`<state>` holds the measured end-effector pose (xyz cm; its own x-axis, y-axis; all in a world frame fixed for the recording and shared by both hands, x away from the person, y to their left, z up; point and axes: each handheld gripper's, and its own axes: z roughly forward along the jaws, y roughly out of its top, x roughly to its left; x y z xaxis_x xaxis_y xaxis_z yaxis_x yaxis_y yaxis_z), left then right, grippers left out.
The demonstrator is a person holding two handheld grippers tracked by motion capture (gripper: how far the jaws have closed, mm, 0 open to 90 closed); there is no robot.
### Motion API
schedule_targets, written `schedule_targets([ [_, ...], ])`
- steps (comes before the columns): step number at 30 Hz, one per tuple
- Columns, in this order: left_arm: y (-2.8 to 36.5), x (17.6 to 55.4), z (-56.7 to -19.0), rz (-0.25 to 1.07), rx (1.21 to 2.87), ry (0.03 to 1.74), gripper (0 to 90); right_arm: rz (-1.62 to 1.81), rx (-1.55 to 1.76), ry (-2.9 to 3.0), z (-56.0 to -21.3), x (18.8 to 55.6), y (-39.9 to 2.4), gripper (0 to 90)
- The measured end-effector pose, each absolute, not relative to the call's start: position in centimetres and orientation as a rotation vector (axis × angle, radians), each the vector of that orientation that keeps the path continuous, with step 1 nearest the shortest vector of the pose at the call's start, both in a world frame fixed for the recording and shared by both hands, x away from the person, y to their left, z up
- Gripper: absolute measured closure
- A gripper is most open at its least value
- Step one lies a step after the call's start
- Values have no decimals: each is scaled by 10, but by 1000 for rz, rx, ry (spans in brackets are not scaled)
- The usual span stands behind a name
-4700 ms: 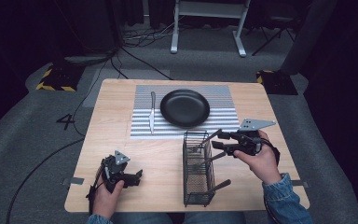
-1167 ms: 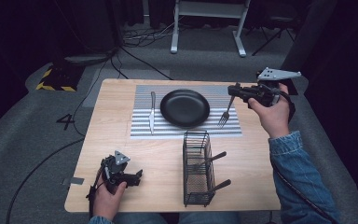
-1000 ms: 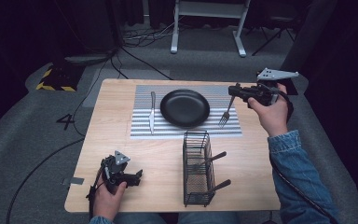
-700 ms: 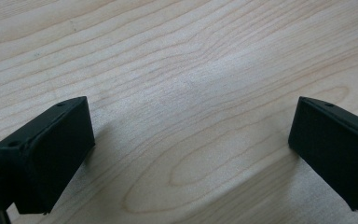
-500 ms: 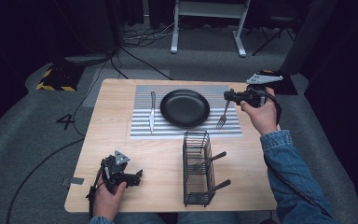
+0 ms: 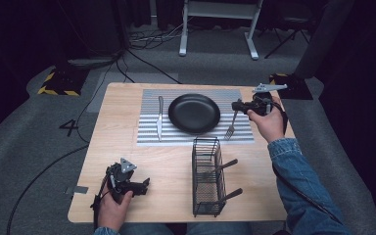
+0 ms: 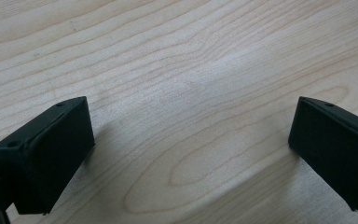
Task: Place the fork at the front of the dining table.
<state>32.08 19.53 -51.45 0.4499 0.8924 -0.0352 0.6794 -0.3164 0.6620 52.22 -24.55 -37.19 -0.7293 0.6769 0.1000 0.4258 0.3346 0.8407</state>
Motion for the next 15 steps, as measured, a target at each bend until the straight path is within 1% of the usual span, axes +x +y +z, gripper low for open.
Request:
schedule_targets([
  [15,195,321,-514,453,2094,1309,2,1370,1017,2371,-383,529,-240,857],
])
